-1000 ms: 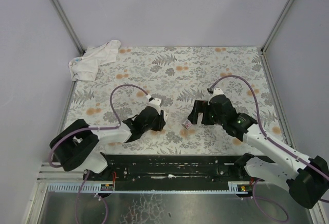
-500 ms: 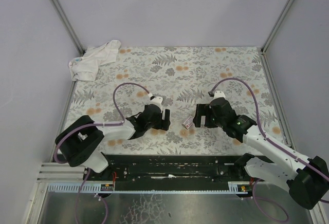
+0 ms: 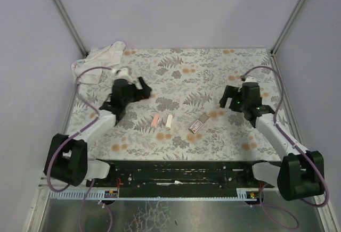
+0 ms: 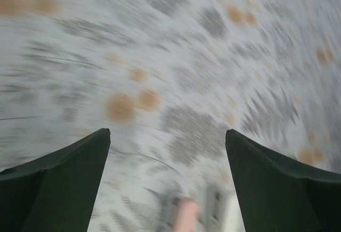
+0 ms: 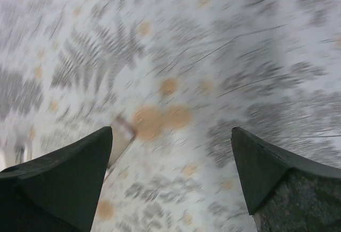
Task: Load the staples into the stapler
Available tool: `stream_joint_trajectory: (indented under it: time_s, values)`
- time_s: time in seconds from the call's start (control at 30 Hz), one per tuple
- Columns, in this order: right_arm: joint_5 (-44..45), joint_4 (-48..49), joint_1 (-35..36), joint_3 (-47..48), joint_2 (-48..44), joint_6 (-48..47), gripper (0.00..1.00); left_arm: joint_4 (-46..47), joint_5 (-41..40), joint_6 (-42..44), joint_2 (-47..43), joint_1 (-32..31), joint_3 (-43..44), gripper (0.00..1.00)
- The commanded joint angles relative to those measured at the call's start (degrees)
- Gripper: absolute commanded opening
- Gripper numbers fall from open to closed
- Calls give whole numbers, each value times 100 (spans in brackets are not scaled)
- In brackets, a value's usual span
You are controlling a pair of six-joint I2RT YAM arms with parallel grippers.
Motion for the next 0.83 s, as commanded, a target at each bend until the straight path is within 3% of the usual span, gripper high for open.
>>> stream_joint_trajectory:
  time_s: [0.0,0.13,0.2,0.33,0.47,0.6,0.8]
  values:
    - [-458,1062,-1362,31,93,-274,99,661,107,-271,-777,1818,-612,89]
    - [779,2082,-1553,-814,-323,-633,99,1539,-738,-278,-1698,2830,-1806,97]
    - [1156,2765,-1549,-1416,-671,-773,99,2013,-1465,-108,-2067,2860,-2384,100]
    - [1321,4374,-1554,-2543,-846,-1123,99,2748,-2134,195,-2047,2848,-3050,100]
    - [1533,5823,-1549,-3181,-422,-1230,100,4239,-2360,292,-1170,2852,-3508,100]
    - [1515,6319,-1543,-3111,251,-1305,99,4268,-2198,484,-856,2840,-3258,98]
    - [1458,6645,-1540,-3106,447,-1482,100,4331,-2021,561,-841,2840,-3273,97]
